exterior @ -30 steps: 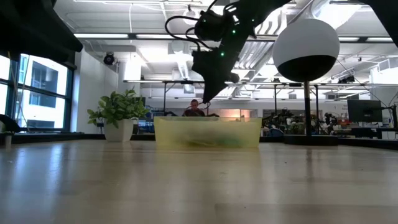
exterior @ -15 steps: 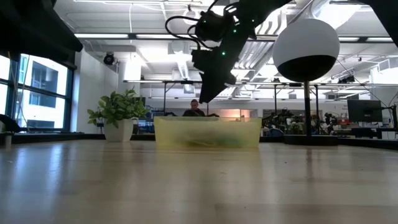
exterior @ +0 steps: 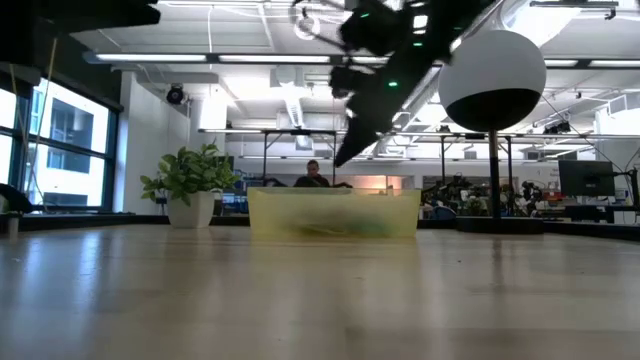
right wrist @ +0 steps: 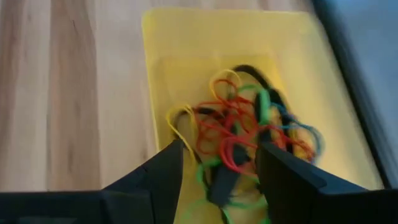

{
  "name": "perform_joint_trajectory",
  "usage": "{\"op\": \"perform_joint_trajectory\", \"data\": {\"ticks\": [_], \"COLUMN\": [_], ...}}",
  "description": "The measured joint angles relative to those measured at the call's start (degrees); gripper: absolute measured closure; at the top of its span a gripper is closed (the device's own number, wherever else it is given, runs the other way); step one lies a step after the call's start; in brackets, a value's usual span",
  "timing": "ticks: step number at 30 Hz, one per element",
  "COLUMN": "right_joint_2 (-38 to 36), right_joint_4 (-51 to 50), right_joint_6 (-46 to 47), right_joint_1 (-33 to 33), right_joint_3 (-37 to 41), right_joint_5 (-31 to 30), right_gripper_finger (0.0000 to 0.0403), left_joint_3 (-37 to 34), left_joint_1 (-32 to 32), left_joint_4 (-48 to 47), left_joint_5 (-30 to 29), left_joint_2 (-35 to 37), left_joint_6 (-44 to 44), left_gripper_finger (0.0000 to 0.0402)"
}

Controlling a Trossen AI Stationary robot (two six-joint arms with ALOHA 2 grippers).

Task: Pick and place rubber bands into bin
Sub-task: Return to Home Position

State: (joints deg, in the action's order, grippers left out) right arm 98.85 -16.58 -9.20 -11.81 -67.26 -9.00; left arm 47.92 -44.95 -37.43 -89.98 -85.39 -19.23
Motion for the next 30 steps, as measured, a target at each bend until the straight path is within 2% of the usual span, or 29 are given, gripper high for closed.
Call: {"op": "perform_joint_trajectory", "data": {"ticks": [4,9,11,16,18,20,21,23,25,27,29,30], "right_joint_2": [-11.4,-26.4,-32.1,-41.7,-43.7,-44.9,-45.2,-45.3,-45.3,-45.3,-45.3,-45.3], "right_joint_4": [17.6,39.2,42.3,41.8,41.6,41.1,40.4,39.7,39.4,39.5,39.5,39.6], "right_joint_6": [-0.8,-0.1,-0.1,-0.2,-0.2,-0.3,-0.3,-0.3,-0.3,-0.3,-0.3,-0.8], "right_joint_1": [0.7,0.5,0.6,0.5,0.6,0.6,0.6,0.6,0.6,0.6,0.6,0.6], "right_joint_3": [15.8,33.5,38.0,43.4,44.5,45.0,45.1,45.1,45.1,45.1,45.1,45.1], "right_joint_5": [-0.9,8.1,9.6,12.1,13.2,13.7,13.8,13.8,13.8,13.8,15.0,16.3], "right_gripper_finger": [0.0214,0.0215,0.0218,0.0227,0.0229,0.0231,0.0231,0.0230,0.0229,0.0230,0.0232,0.0234], "left_joint_3": [0.0,0.0,0.0,0.0,0.0,0.0,0.0,0.0,0.0,0.0,0.0,0.0], "left_joint_1": [2.8,8.2,10.2,14.7,16.9,18.8,19.8,21.7,23.6,25.6,28.2,29.8], "left_joint_4": [0.1,-1.4,-1.6,1.2,5.9,14.7,20.9,35.5,51.9,64.1,69.9,70.4], "left_joint_5": [1.0,4.1,4.4,1.8,1.8,4.3,6.9,16.0,30.5,48.4,62.3,66.5], "left_joint_2": [0.9,0.9,1.3,1.4,1.4,1.2,0.8,-0.5,-2.1,-3.6,-4.2,-4.2], "left_joint_6": [-7.0,-5.0,-4.6,-4.8,-2.8,3.5,8.9,24.0,41.6,56.4,64.0,65.2], "left_gripper_finger": [0.0252,0.0252,0.0252,0.0252,0.0252,0.0252,0.0252,0.0252,0.0252,0.0252,0.0252,0.0252]}}
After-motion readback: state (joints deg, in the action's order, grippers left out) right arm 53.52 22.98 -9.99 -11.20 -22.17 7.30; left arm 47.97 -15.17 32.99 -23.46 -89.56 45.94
